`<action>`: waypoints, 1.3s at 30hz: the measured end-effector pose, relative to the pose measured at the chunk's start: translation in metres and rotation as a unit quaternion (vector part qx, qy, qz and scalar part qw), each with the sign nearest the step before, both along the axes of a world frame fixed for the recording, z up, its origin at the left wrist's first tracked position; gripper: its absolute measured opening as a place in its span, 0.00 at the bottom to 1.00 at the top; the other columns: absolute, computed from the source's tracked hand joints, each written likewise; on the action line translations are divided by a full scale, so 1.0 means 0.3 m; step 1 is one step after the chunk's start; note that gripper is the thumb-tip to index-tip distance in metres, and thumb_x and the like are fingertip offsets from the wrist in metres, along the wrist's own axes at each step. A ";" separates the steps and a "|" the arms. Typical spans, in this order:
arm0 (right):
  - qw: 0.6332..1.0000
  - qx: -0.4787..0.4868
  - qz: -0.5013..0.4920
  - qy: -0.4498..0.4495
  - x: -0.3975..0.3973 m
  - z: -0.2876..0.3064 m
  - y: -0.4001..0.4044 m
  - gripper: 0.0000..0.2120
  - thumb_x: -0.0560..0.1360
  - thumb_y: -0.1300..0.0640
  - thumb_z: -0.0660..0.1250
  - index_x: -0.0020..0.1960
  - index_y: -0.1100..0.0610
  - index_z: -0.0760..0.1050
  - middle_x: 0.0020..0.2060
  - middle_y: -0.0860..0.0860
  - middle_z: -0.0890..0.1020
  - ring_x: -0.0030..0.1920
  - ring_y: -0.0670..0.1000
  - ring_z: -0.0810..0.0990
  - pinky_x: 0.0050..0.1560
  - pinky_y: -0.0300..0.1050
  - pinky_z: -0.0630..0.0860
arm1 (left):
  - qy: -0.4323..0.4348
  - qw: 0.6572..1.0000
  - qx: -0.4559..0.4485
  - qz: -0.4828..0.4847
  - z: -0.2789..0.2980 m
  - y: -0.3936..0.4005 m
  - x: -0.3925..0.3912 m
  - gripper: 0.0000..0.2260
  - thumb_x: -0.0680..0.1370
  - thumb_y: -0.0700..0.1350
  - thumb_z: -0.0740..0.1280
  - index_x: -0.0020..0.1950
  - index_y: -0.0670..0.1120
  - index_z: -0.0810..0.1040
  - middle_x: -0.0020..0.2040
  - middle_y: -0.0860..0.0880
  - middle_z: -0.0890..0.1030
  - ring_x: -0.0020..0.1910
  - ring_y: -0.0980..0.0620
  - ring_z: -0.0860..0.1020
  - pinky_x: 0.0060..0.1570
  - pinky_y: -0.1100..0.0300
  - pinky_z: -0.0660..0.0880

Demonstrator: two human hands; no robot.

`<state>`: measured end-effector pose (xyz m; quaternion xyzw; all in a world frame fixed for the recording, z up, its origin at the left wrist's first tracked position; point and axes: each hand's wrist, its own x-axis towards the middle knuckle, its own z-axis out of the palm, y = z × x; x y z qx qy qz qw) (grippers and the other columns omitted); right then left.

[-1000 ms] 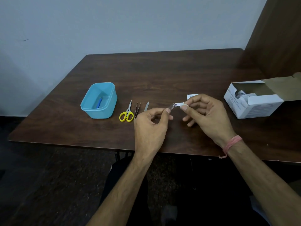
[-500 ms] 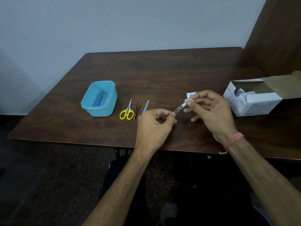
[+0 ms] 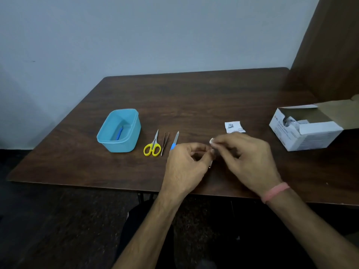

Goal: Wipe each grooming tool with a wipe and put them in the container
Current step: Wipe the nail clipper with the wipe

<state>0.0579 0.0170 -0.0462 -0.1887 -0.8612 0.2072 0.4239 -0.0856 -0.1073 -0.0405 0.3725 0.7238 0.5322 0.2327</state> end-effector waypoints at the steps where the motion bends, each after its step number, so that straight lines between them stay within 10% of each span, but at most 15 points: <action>1: 0.999 0.046 -0.010 -0.009 -0.002 -0.006 -0.008 0.03 0.83 0.54 0.76 0.57 0.50 0.87 0.53 0.42 0.88 0.51 0.45 0.88 0.48 0.52 0.85 | -0.004 1.000 0.006 0.001 -0.001 0.001 -0.003 0.04 0.83 0.47 0.77 0.50 0.51 0.91 0.38 0.55 0.89 0.30 0.62 0.81 0.38 0.60 0.78; 13: 0.996 0.080 -0.042 0.025 -0.004 -0.013 0.001 0.07 0.84 0.57 0.74 0.58 0.50 0.90 0.52 0.45 0.87 0.48 0.49 0.89 0.38 0.54 0.84 | 0.023 0.999 0.048 -0.010 -0.007 0.000 -0.016 0.07 0.84 0.44 0.75 0.60 0.54 0.90 0.51 0.60 0.91 0.50 0.57 0.88 0.54 0.52 0.86; 22: 0.991 0.128 -0.035 -0.005 -0.002 -0.008 -0.014 0.07 0.81 0.59 0.75 0.57 0.51 0.88 0.52 0.45 0.87 0.43 0.50 0.87 0.34 0.53 0.82 | -0.027 0.998 0.060 -0.010 -0.016 -0.003 -0.019 0.09 0.80 0.44 0.75 0.58 0.54 0.89 0.47 0.51 0.90 0.35 0.52 0.77 0.36 0.58 0.75; 39: 0.989 0.118 -0.080 -0.029 -0.004 -0.006 -0.014 0.05 0.81 0.57 0.75 0.55 0.51 0.88 0.48 0.46 0.86 0.39 0.50 0.83 0.34 0.52 0.80 | -0.047 0.998 0.044 0.014 0.021 -0.015 0.003 0.07 0.80 0.40 0.75 0.52 0.51 0.89 0.36 0.56 0.83 0.32 0.55 0.76 0.32 0.61 0.74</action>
